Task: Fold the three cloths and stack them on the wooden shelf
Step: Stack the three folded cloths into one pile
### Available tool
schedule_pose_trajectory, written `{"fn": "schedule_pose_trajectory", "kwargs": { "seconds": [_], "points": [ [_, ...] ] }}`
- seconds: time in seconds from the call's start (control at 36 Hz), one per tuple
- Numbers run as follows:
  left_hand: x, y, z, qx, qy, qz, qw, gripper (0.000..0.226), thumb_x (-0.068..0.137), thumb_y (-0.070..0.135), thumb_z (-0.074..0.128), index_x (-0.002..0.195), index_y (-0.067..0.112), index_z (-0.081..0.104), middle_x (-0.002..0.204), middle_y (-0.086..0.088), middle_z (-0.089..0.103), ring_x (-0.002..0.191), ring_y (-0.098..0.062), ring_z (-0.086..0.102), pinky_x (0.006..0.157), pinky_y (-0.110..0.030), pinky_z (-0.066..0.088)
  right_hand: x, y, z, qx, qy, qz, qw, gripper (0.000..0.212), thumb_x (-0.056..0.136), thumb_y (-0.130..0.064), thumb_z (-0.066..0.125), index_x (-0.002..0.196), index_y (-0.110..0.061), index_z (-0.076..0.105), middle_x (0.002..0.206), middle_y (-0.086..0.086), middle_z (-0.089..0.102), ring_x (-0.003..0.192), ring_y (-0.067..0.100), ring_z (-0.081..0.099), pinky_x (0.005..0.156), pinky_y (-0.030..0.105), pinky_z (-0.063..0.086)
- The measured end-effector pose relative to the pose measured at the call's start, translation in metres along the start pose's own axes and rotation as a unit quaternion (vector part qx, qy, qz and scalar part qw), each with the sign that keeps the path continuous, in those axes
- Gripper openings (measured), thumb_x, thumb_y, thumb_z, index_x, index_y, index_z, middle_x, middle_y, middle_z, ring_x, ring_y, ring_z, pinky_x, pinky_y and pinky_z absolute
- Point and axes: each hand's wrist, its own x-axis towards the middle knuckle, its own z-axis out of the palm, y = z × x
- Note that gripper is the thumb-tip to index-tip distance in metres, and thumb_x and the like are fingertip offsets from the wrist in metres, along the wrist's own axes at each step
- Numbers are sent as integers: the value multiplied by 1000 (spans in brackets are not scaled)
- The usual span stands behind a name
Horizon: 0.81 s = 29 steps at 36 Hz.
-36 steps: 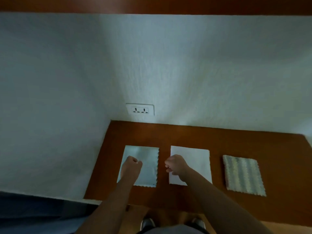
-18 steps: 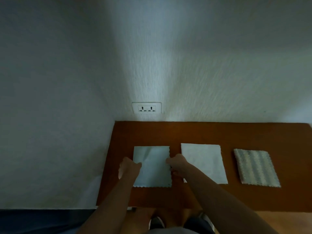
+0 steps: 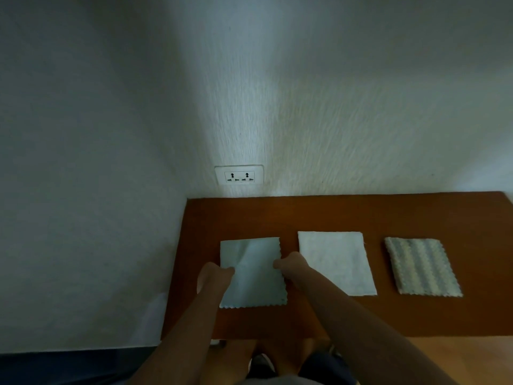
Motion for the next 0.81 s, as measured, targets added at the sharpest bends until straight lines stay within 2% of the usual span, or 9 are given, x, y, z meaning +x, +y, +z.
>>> {"fn": "schedule_pose_trajectory", "kwargs": {
  "seconds": [0.08, 0.19, 0.31, 0.42, 0.47, 0.53, 0.61, 0.72, 0.81],
  "points": [
    [-2, 1, -1, -7, 4, 0, 1000, 34, 85, 29, 61, 100, -2, 61, 93, -12, 64, 82, -25, 62, 61, -28, 44, 3, 3, 3, -38, 22, -13, 999, 29, 88, -15, 56, 63, -13, 41, 66, 1, 41, 61, 12, 42, 54, 22, 35],
    [-7, 7, -2, -30, 17, 3, 999, 27, 85, 24, 59, 93, -1, 57, 73, -5, 54, 64, -18, 52, 49, -23, 34, 4, 2, 5, -78, 28, -26, 996, 30, 87, -17, 57, 62, -14, 40, 63, -1, 38, 56, 9, 39, 50, 19, 32],
    [-6, 6, -2, -111, 20, -20, 993, 42, 81, 23, 65, 109, -7, 55, 89, -13, 61, 76, -25, 59, 50, -25, 39, 7, 3, 7, -61, 14, -35, 997, 30, 87, -15, 58, 63, -14, 40, 64, 0, 39, 56, 10, 39, 49, 19, 32],
    [-7, 5, -3, -172, 1, -40, 984, 16, 83, 17, 64, 85, 2, 57, 91, -15, 62, 82, -29, 62, 68, -36, 51, 8, 5, 9, -51, 20, -33, 998, 16, 86, -16, 61, 83, -8, 48, 70, 0, 45, 59, 10, 44, 48, 18, 35],
    [-8, 3, -3, -187, -20, -33, 982, 14, 86, 12, 60, 75, 7, 54, 91, -15, 62, 86, -32, 61, 79, -41, 51, 8, 7, 8, -72, 20, -39, 996, 18, 87, -15, 59, 80, -9, 44, 67, 0, 41, 57, 10, 41, 46, 18, 32],
    [-10, 3, -6, -190, -41, -24, 981, 11, 87, 10, 56, 76, 10, 54, 94, -15, 62, 91, -33, 62, 84, -45, 51, 8, 9, 8, -96, 20, -46, 994, 28, 88, -13, 55, 67, -14, 37, 65, -1, 37, 55, 9, 36, 46, 19, 30],
    [-12, 3, -7, -180, -46, 1, 983, 9, 87, 9, 52, 80, 12, 56, 97, -15, 63, 93, -33, 62, 87, -49, 51, 8, 8, 6, -125, 25, -53, 990, 26, 90, -9, 50, 69, -16, 37, 69, -1, 39, 60, 9, 38, 55, 22, 37],
    [-20, 13, -5, -181, -20, 46, 982, 7, 89, 10, 51, 86, 15, 55, 92, -8, 59, 86, -25, 59, 76, -39, 50, 6, 0, -2, -148, 28, -90, 984, 21, 92, -8, 46, 72, -15, 40, 69, -2, 39, 60, 7, 37, 50, 18, 31],
    [-28, 26, -3, -162, 11, 96, 982, 6, 89, 12, 50, 86, 14, 55, 81, -3, 54, 70, -16, 50, 62, -29, 40, 3, -5, -14, -150, 37, -125, 980, 6, 93, -10, 45, 89, -9, 50, 70, -3, 39, 62, 7, 38, 51, 17, 29]
  ]
}}
